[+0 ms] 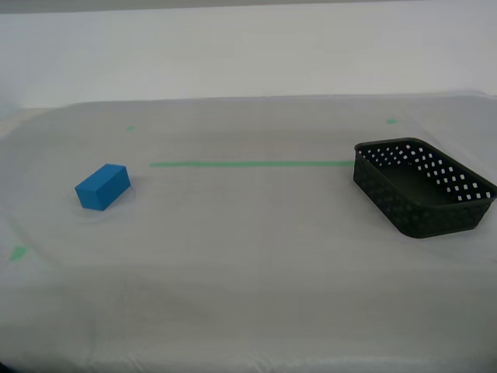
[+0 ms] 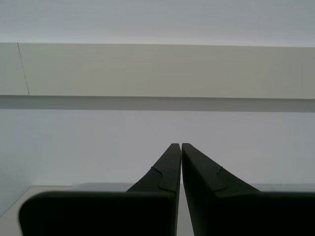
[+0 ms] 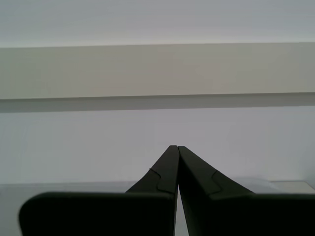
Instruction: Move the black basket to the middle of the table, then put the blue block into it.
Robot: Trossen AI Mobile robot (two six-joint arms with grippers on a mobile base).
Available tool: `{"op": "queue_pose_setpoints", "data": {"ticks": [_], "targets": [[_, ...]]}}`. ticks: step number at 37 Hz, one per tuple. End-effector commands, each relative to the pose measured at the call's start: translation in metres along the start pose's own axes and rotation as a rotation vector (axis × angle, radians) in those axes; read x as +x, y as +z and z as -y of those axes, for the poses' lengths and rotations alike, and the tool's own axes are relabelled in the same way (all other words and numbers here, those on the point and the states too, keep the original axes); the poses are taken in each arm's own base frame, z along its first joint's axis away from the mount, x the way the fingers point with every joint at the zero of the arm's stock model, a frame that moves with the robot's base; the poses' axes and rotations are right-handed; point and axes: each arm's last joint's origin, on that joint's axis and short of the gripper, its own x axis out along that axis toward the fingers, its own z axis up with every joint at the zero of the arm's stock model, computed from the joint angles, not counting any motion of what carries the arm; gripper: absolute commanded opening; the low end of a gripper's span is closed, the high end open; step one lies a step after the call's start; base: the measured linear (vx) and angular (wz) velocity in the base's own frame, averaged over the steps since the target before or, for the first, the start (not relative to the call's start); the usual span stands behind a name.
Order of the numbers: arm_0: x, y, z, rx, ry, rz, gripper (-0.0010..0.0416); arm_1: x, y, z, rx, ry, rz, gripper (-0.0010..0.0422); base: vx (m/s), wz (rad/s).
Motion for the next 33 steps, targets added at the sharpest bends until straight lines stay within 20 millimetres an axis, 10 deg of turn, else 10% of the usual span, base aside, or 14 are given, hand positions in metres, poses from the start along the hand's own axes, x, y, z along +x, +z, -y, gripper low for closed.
{"op": "queue_pose_setpoints", "data": {"ticks": [1, 33], "targets": [[0.0000, 0.0004, -0.0002, -0.001, 0.003, 0.002, 0.0000, 0.0000, 0.0006, 0.0001, 0.001, 0.000, 0.005, 0.0000, 0.000, 0.000], [-0.0003, -0.0070, -0.0002, -0.001, 0.003, -0.076, -0.0001, 0.0000, 0.0005, 0.0001, 0.001, 0.000, 0.005, 0.0000, 0.000, 0.000]]}}
